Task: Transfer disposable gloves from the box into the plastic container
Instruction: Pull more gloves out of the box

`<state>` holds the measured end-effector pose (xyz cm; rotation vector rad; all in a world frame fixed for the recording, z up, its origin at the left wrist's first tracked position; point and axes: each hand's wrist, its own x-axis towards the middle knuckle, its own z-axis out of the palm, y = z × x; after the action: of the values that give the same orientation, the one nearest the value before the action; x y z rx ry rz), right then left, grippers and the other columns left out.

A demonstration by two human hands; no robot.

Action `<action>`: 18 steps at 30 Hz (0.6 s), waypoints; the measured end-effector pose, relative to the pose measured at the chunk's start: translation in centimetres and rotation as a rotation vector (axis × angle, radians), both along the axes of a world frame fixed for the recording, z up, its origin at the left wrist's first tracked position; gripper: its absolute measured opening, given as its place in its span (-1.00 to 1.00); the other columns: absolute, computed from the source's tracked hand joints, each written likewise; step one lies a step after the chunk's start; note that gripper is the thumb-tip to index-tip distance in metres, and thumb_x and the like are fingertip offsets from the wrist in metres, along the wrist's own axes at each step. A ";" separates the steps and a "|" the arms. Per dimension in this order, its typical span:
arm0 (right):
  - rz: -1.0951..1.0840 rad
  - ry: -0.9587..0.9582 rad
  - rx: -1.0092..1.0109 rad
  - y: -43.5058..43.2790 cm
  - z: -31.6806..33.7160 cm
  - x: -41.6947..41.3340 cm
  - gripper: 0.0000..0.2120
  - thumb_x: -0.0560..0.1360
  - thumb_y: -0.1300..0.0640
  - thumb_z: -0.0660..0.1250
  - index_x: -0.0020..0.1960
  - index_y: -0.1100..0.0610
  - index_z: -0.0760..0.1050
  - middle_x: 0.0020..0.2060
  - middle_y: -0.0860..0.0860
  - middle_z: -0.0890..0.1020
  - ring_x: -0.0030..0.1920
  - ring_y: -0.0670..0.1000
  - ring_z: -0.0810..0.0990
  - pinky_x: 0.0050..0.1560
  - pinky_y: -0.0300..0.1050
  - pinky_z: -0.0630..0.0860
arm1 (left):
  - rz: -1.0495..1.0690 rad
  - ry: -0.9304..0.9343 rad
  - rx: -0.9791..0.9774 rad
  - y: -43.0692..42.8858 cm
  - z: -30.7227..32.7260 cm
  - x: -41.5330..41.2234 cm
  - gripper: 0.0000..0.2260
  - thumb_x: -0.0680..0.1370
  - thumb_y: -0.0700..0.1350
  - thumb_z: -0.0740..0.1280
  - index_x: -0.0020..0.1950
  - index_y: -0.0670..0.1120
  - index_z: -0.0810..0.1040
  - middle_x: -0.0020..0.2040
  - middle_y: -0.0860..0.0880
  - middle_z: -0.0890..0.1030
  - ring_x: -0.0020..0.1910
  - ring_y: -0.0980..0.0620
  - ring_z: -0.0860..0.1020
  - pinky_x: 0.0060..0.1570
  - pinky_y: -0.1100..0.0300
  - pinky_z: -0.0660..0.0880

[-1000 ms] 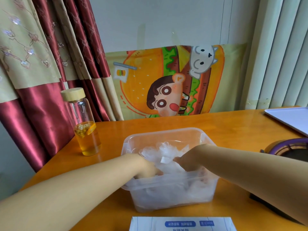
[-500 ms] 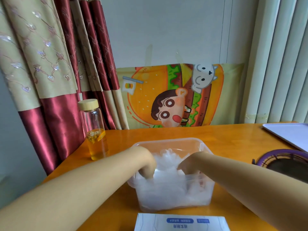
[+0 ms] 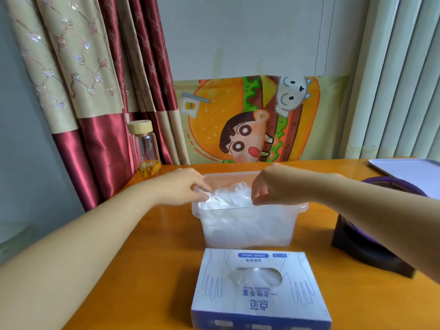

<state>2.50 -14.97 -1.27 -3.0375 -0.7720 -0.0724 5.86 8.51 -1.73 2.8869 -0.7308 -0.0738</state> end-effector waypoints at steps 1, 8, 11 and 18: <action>0.032 0.033 0.036 0.3 -0.3 -1.4 -0.83 0.52 -0.02 0.34 0.05 -0.01 0.63 -0.08 -0.12 0.66 -0.25 -0.21 0.53 -0.21 -0.37 0.44 | 0.001 -0.022 -0.083 0.3 -0.1 -0.8 -0.71 0.59 0.08 0.27 0.29 0.12 0.54 0.41 0.09 0.36 0.39 0.11 0.30 0.36 0.17 0.20; 0.193 0.294 -0.205 0.9 -5.8 -7.2 -0.67 0.61 0.02 0.18 0.37 -0.14 0.40 0.18 -0.05 0.47 0.08 -0.07 0.46 0.02 -0.29 0.34 | -0.203 -0.037 -0.311 -1.2 -3.3 -7.2 -0.66 0.49 0.04 0.42 0.27 0.16 0.52 0.26 0.18 0.48 0.23 0.28 0.42 0.34 0.26 0.31; 0.252 0.285 -0.228 0.8 -7.8 -7.4 -0.63 0.63 0.06 0.14 0.41 -0.19 0.32 0.15 -0.03 0.39 0.02 -0.03 0.40 0.00 -0.27 0.32 | -0.200 0.225 0.062 -1.7 -6.3 -8.5 -0.20 0.38 0.26 0.44 0.52 0.26 0.10 0.54 0.19 0.08 0.50 0.18 0.06 0.41 0.26 0.05; 0.190 0.215 0.061 1.2 -9.7 -6.6 -0.75 0.55 0.06 0.29 0.19 -0.16 0.57 -0.03 -0.14 0.41 -0.03 -0.13 0.42 -0.05 -0.28 0.45 | -0.163 0.315 0.114 -2.7 -9.5 -7.6 -0.04 0.34 0.38 0.38 0.55 0.21 -0.10 0.56 0.23 -0.13 0.54 0.10 -0.13 0.49 0.02 0.02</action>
<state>-4.05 -13.81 -10.94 -2.8354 -1.0109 0.2235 -1.75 5.81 -11.26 2.8128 -0.9211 -0.5928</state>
